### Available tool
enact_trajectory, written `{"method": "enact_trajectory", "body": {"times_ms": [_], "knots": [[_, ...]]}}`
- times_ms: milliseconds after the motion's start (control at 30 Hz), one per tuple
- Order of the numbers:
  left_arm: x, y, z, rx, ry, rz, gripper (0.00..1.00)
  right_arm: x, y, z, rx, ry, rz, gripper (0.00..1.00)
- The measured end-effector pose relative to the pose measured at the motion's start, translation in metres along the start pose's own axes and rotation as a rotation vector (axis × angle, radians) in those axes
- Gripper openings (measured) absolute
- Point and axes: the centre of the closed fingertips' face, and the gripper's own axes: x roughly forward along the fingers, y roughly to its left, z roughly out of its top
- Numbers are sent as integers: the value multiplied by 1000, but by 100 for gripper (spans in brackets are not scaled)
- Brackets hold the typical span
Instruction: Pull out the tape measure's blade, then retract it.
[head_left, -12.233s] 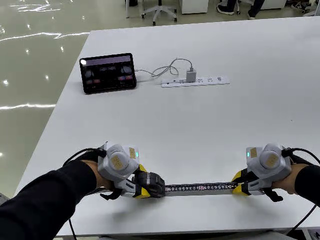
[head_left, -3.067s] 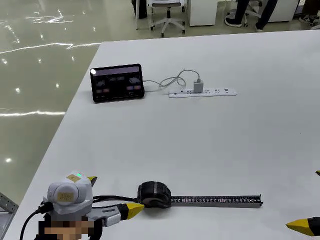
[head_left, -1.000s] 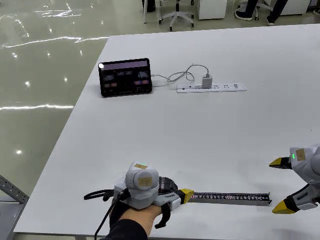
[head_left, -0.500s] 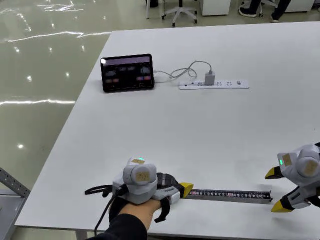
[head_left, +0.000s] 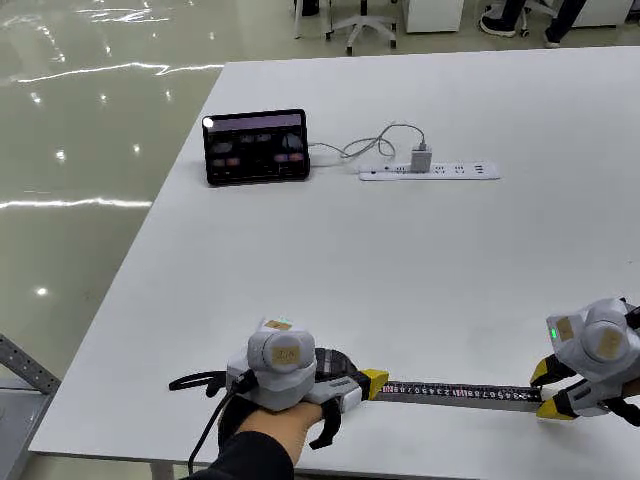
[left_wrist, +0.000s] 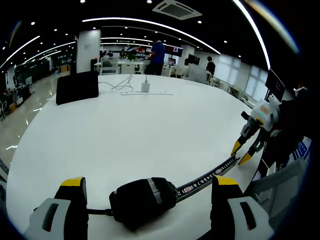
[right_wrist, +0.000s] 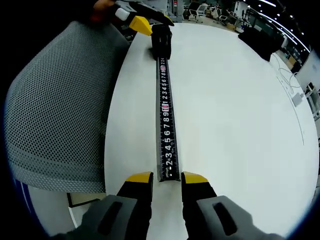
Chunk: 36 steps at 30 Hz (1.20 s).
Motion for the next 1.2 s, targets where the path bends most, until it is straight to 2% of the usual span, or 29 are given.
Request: {"method": "enact_trajectory", "body": {"times_ms": [167,333,533,633,667,733,833,867,900,1200], "knots": [[0,2,-1,-1,1,9,100,5,-2,-7,9,12,-6,17],[1,0,-2,-6,4,2,100,4,-3,-3,29,3,-21,13],[1,3,-4,-6,13,15,100,5,-2,-3,-21,5,-20,12],[2,8,-5,-41,20,32,95,5,-3,-1,-5,20,-22,12],[1,11,-5,-56,22,55,95,6,-3,-1,1,27,-23,12],[2,11,-6,-57,24,53,94,6,-4,-1,27,31,-22,12],[3,11,-10,-49,41,59,94,6,-3,-2,5,35,-19,12],[4,9,-13,-79,53,52,94,6,-3,-1,-18,32,-17,12],[4,8,-15,-99,62,46,94,6,-3,-2,4,31,-22,12],[8,5,-20,-55,86,49,94,6,-4,-1,68,24,-40,11]]}}
